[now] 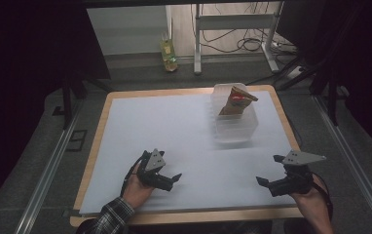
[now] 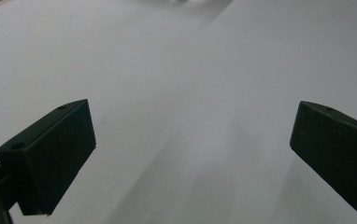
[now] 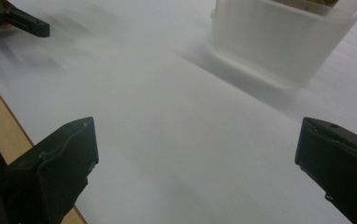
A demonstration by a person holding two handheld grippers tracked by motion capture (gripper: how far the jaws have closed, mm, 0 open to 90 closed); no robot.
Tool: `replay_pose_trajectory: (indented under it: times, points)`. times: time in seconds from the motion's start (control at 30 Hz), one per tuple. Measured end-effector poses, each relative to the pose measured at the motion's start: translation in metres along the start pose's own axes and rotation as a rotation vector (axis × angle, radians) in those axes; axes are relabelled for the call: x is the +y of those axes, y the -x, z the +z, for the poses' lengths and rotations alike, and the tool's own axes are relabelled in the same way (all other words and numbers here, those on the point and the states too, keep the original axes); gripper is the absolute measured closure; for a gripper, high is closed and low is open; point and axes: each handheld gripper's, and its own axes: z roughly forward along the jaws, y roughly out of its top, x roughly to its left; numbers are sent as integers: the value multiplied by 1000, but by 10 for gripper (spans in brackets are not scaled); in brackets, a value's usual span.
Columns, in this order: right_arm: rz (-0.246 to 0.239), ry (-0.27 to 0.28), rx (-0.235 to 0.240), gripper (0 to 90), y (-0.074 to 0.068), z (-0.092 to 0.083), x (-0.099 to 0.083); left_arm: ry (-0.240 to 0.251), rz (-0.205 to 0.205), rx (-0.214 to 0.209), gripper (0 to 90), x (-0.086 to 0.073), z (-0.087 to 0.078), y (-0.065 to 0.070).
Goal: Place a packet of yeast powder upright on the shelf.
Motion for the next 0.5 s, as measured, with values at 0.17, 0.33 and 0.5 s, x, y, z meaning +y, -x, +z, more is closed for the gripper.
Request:
replay_pose_trajectory:
  times: [0.17, 0.33, 0.5]
  points:
    - [12, -6, -14, 0, 2, 1, -11, -7, 4, -5, 3, 0, 1, 0]
    - [39, -3, -33, 0, 5, 4, -24, -17, 9, -6, 2, -1, 2, 0]
    - [44, -69, -48, 0, 9, 11, -34, -25, 7, -5, 0, -2, 3, -1]
